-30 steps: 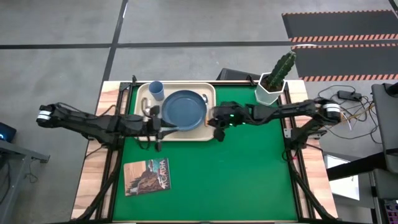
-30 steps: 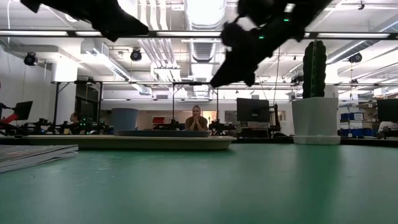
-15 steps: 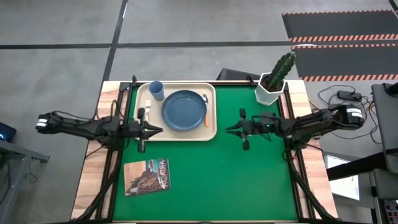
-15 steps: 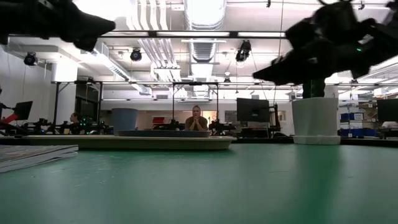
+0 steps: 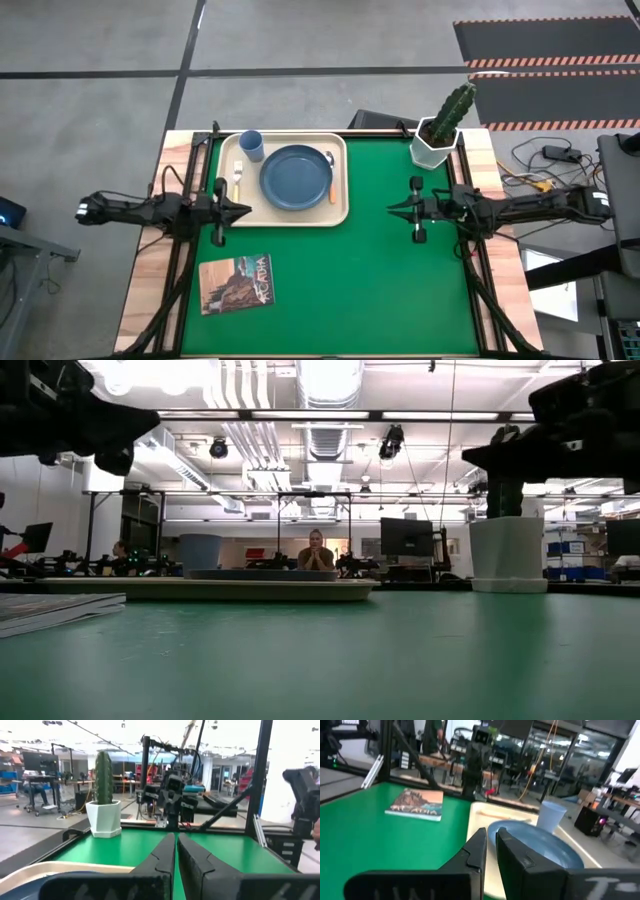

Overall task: Pick and place plate/cup/fork/spoon on tray
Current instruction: Return to Home Position

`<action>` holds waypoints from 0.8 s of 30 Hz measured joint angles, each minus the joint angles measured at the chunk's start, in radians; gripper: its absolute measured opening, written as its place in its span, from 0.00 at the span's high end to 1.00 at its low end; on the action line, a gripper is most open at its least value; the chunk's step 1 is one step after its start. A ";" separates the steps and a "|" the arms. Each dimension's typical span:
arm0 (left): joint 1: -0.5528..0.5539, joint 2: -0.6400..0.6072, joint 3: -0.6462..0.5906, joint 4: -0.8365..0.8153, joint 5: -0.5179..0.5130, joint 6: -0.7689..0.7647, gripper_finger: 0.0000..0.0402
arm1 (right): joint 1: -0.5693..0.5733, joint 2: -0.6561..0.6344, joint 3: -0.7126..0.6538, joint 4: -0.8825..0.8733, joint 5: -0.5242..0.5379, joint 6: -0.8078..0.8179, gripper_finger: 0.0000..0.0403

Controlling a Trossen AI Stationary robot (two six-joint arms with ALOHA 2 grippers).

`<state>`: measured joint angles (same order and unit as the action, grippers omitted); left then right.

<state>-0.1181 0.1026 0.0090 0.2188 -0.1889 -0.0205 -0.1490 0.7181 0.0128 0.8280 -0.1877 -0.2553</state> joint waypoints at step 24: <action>0.000 -0.045 -0.003 -0.051 -0.007 0.000 1.00 | 0.000 -0.510 0.000 -0.490 0.004 -0.078 0.97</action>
<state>-0.1181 0.0580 0.0063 0.1680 -0.1962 -0.0204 -0.1490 0.2086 0.0124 0.3377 -0.1833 -0.3336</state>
